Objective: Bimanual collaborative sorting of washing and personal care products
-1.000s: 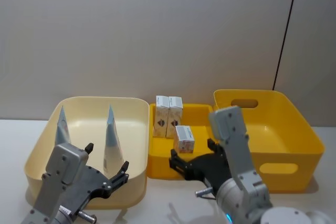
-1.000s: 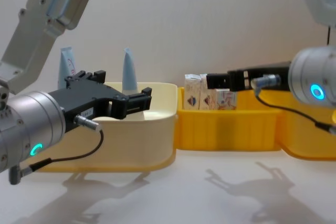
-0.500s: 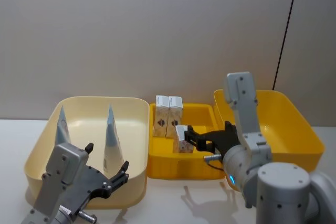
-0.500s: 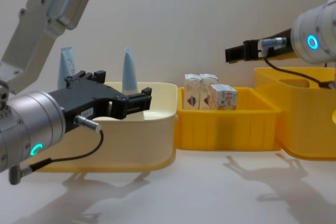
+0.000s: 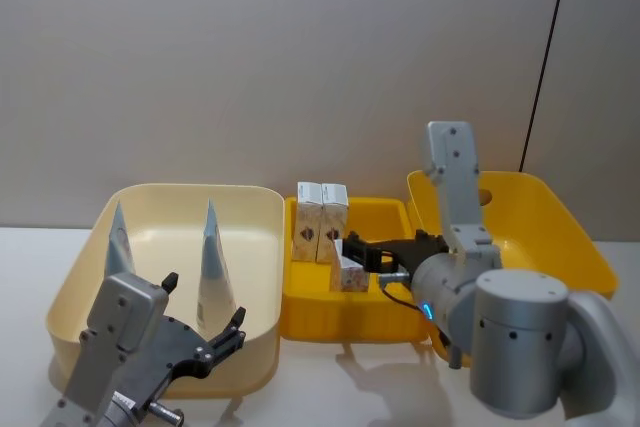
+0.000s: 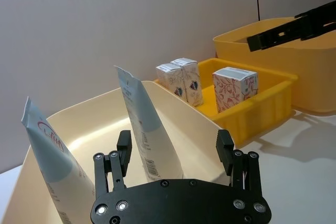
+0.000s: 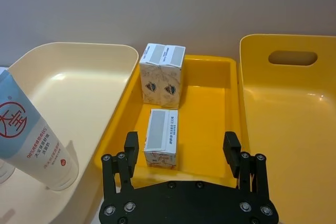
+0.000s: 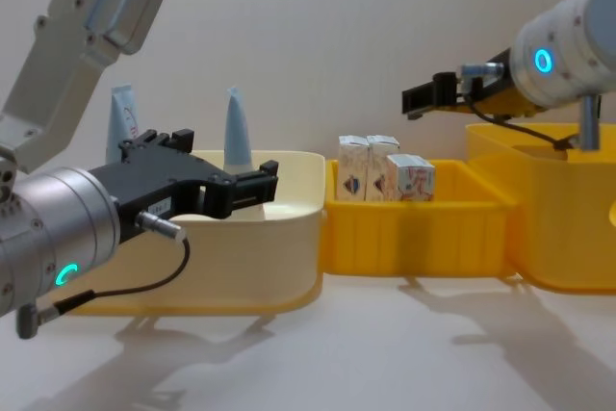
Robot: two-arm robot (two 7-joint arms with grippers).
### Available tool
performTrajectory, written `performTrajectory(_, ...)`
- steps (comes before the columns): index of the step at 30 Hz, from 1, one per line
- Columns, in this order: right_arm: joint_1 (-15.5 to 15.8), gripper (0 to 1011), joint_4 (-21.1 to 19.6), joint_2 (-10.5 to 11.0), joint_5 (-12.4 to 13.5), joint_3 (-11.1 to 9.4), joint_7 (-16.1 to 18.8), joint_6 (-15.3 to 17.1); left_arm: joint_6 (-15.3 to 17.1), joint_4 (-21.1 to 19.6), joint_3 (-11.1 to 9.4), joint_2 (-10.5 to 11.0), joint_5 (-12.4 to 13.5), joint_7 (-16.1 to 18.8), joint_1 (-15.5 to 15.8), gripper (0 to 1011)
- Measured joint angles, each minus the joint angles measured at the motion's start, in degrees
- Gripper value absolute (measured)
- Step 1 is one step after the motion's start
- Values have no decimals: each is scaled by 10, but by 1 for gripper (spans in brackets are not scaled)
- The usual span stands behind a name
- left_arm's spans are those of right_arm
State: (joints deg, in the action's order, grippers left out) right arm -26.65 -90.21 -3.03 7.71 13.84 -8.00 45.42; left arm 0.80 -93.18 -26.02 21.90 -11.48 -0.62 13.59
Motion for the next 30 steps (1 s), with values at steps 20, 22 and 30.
performTrajectory(20, -59, 1001, 104, -30, -2, -7, 3, 22, 0, 0, 0, 0, 0, 0, 0, 1003)
performTrajectory(22, -62, 1001, 112, -31, -4, -7, 3, 22, 0, 0, 0, 0, 0, 0, 0, 1003)
performTrajectory(30, -82, 1001, 157, -39, -9, -3, 4, 18, 0, 0, 0, 0, 0, 0, 0, 1003)
